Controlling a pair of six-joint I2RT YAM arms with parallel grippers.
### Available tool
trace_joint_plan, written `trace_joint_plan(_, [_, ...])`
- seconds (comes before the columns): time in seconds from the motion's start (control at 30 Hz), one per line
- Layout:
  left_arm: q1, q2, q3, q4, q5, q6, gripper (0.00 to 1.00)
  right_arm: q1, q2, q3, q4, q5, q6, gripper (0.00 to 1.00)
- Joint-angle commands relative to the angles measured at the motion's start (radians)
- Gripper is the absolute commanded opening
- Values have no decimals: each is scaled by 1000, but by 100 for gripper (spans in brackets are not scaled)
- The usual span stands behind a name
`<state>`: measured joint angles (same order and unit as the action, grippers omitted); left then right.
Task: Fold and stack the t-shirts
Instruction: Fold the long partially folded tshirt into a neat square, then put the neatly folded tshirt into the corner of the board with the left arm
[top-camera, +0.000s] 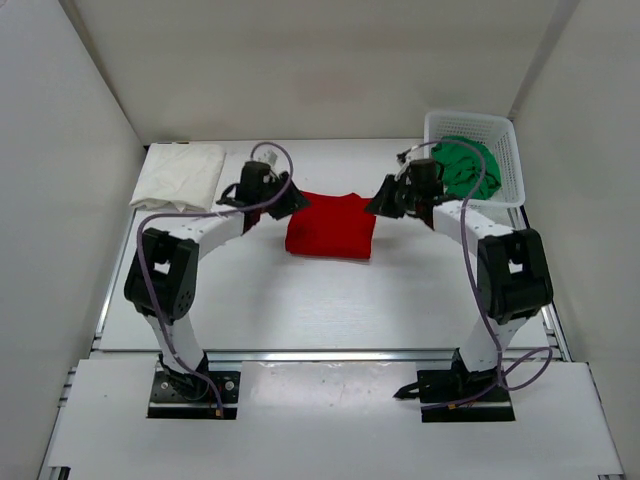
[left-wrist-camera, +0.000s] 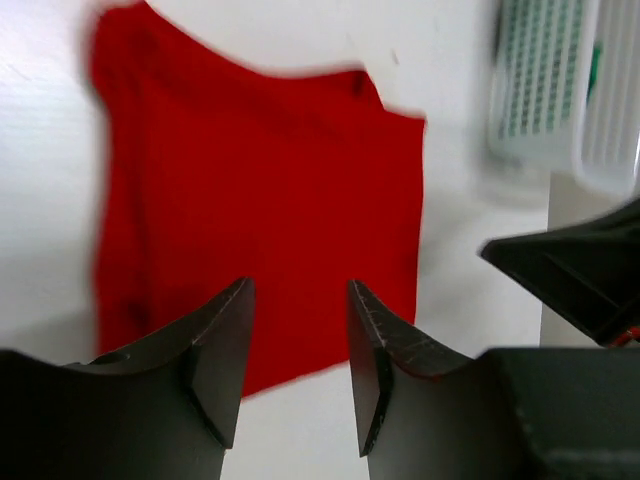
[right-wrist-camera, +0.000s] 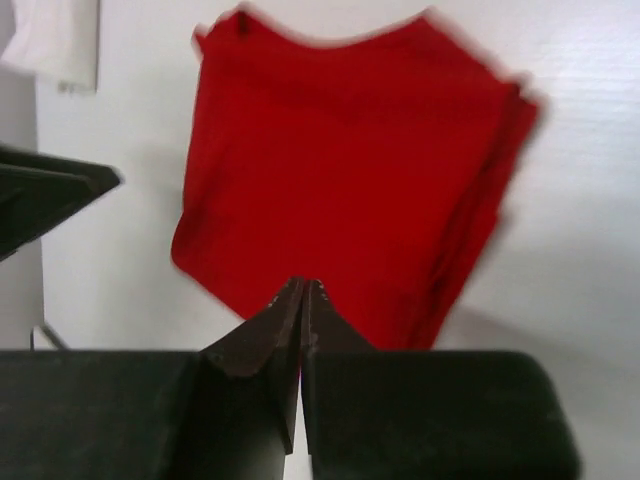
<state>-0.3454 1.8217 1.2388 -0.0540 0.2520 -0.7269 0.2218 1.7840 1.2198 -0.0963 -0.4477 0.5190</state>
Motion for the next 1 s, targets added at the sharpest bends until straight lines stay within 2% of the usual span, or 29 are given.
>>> trace_joint_plan(0.0, [-66,-65,-164,98,9,-9,52,47,-44,-187,211,-57,45,0])
trace_joint_plan(0.1, [-69,-39,-303,190,19,-32,50,79,4,-264,231,-74,36,0])
trace_joint_plan(0.27, [-101,-7,-459,279,76,-65,54,68,45,-391,334,-83,65,0])
trace_joint_plan(0.43, [-129,-135,-610,355,110,-111,55,94,-29,-439,285,-83,30,0])
trace_joint_plan(0.53, [-138,-257,-645,317,98,-106,56,102,-116,-464,279,-92,26,1])
trace_joint_plan(0.57, [-139,-307,-648,300,77,-95,58,103,-153,-460,261,-89,18,3])
trace_joint_plan(0.6, [-127,-352,-648,252,46,-71,60,103,-185,-450,242,-88,16,10])
trace_joint_plan(0.63, [-132,-370,-642,202,29,-51,65,102,-208,-447,234,-89,6,21])
trace_joint_plan(0.67, [-116,-404,-638,189,4,-36,68,97,-247,-450,222,-91,4,26])
trace_joint_plan(0.73, [-95,-417,-610,104,-37,36,90,99,-309,-476,239,-98,16,41])
trace_joint_plan(0.8, [-67,-404,-584,77,-65,72,97,109,-380,-529,276,-92,26,47])
trace_joint_plan(0.97, [-21,-294,-575,111,-80,89,99,149,-485,-644,303,-77,36,50])
